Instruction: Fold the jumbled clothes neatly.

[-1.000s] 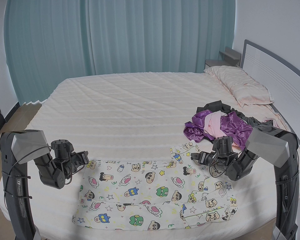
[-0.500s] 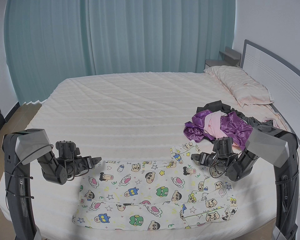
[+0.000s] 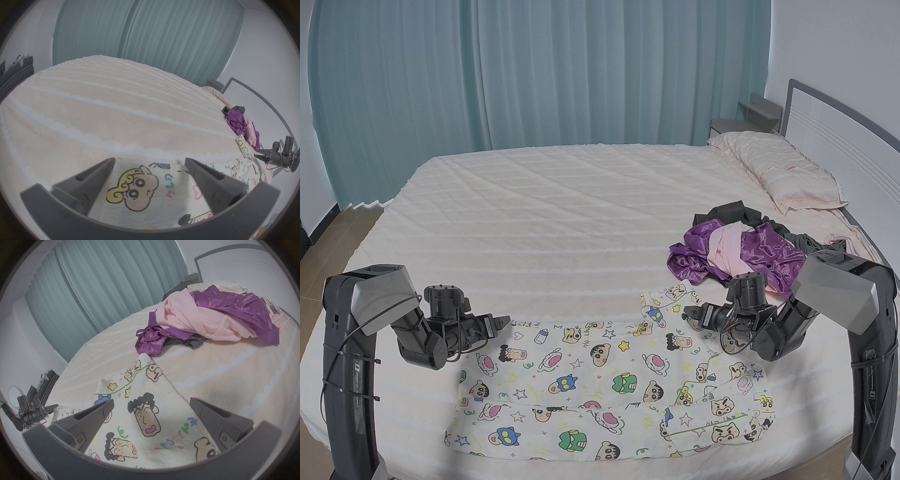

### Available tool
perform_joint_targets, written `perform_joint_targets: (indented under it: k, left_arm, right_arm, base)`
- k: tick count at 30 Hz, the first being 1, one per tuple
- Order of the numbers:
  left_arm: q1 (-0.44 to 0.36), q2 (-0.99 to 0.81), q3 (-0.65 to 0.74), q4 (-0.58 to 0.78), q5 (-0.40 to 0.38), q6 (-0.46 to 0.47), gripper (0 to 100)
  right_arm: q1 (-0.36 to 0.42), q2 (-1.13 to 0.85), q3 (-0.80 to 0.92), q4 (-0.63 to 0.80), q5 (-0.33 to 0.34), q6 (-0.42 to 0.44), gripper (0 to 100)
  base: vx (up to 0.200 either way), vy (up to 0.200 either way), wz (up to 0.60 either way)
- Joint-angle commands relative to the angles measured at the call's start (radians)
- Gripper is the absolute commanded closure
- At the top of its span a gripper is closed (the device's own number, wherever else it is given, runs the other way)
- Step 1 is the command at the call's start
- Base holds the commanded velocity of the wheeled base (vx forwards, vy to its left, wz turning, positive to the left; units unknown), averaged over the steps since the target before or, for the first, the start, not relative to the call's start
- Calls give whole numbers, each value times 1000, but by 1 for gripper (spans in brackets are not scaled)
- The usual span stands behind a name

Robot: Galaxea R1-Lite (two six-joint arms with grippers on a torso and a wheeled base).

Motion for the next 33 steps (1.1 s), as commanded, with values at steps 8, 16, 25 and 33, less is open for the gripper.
perform_joint_targets:
  k: [8,16,25,33]
  left_arm:
    - [-4,15,-4,-10,6,0,100]
    - [-4,-17,47,-45,57,1,100]
    - [-4,-22,84,-111,86,6,100]
    - [-10,-20,84,-112,86,6,100]
  right_arm:
    - [2,17,-32,29,3,-7,0]
    - [2,54,-202,184,0,-4,0]
    - [20,108,-239,200,-21,-9,0]
    - [43,96,-222,200,-12,-12,100]
  base:
    - [0,0,0]
    - [0,0,0]
    - [0,0,0]
    - [0,0,0]
